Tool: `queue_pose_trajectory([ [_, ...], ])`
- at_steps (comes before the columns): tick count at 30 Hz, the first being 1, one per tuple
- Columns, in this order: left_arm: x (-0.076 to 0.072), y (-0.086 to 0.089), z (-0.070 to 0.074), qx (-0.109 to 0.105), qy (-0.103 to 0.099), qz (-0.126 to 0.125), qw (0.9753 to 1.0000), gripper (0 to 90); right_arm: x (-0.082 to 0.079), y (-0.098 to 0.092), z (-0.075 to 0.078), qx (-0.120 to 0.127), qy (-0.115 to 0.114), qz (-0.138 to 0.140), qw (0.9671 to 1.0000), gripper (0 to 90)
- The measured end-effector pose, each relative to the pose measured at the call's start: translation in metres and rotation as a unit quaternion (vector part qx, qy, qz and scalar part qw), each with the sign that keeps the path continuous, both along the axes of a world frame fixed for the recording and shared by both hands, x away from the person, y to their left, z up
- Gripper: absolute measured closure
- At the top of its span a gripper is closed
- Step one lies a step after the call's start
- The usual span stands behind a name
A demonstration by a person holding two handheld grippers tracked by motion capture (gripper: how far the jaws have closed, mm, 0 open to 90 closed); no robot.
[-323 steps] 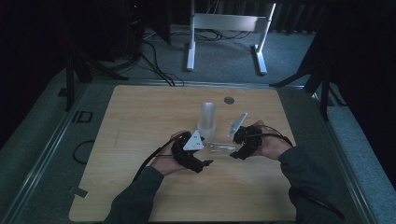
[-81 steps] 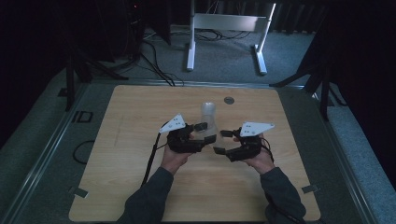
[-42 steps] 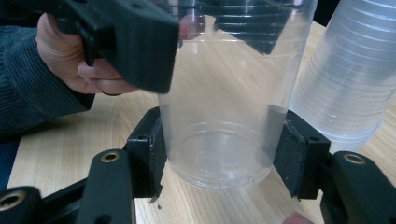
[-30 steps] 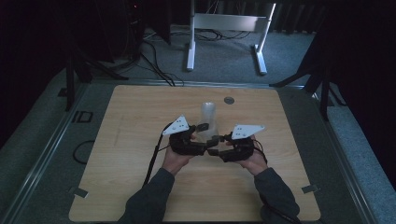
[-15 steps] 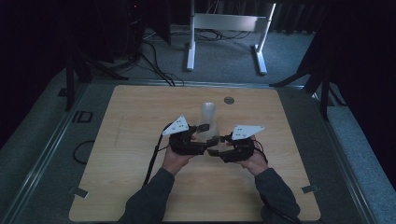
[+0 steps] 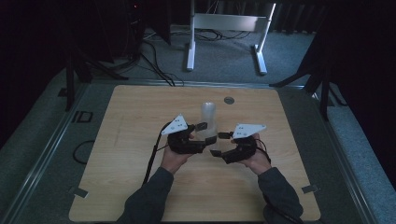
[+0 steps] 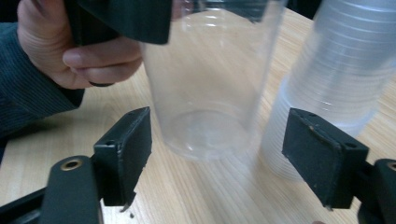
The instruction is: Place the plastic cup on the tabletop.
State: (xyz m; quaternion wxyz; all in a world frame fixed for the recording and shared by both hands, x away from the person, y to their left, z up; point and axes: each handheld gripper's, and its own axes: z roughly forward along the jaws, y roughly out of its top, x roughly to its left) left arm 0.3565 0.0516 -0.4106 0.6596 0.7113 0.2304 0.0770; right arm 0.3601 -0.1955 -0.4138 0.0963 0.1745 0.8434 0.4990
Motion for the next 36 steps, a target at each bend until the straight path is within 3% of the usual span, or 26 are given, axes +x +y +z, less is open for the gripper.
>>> queue_pose_trajectory([
  [20,-0.002,0.001,-0.001,0.018,-0.015,0.039,0.999,30.2,0.001,-0.022,0.006,-0.015,-0.008,-0.046,0.9988,23.8],
  [27,-0.002,0.001,-0.003,0.017,-0.015,0.047,0.9986,30.2,0.003,-0.023,0.007,-0.015,-0.01,-0.056,0.9982,25.8],
  [36,-0.004,-0.001,-0.005,0.032,-0.025,0.057,0.9975,30.2,0.003,-0.025,0.009,-0.013,-0.016,-0.07,0.9973,26.0],
])
